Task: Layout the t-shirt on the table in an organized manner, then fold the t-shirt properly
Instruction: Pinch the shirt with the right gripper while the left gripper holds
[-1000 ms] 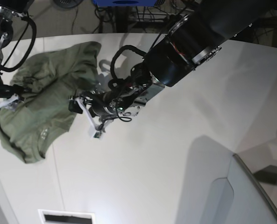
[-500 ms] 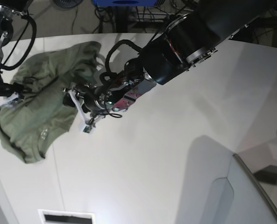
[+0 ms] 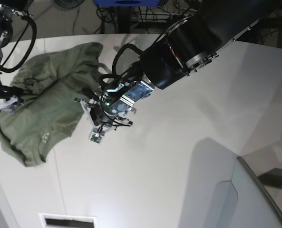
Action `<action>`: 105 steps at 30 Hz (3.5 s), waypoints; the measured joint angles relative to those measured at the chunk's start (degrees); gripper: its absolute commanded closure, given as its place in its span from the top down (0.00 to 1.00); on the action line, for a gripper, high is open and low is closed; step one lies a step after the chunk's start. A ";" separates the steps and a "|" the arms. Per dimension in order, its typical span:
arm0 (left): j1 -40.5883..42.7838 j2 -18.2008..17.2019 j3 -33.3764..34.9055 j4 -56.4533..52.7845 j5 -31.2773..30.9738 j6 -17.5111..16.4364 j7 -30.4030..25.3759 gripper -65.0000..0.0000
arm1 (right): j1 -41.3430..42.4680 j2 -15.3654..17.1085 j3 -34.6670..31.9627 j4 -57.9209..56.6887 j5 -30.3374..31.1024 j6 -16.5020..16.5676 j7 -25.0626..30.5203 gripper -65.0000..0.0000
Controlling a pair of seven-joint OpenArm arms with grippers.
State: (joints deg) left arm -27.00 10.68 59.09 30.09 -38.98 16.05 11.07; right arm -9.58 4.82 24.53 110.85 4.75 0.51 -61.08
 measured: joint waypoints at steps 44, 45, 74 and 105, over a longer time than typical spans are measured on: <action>2.43 -2.47 0.13 22.58 3.28 -1.36 11.96 0.00 | -0.33 0.07 -0.15 -0.24 0.15 0.00 -0.04 0.75; 2.62 -2.43 0.15 20.96 3.26 -2.93 11.02 0.00 | -0.31 0.07 -0.17 -0.24 0.15 0.00 -0.04 0.75; 1.22 -0.96 -0.22 4.59 12.50 -0.37 4.81 0.00 | -0.02 -0.24 -0.28 -0.24 0.17 0.00 -0.02 0.75; 4.24 -2.82 0.37 17.79 4.48 -7.54 6.05 0.00 | -5.40 0.04 -0.39 -0.31 0.17 0.02 6.25 0.75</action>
State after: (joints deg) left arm -22.76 7.86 59.46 47.88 -34.50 8.51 17.12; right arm -14.98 4.86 24.14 110.54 4.93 0.54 -54.83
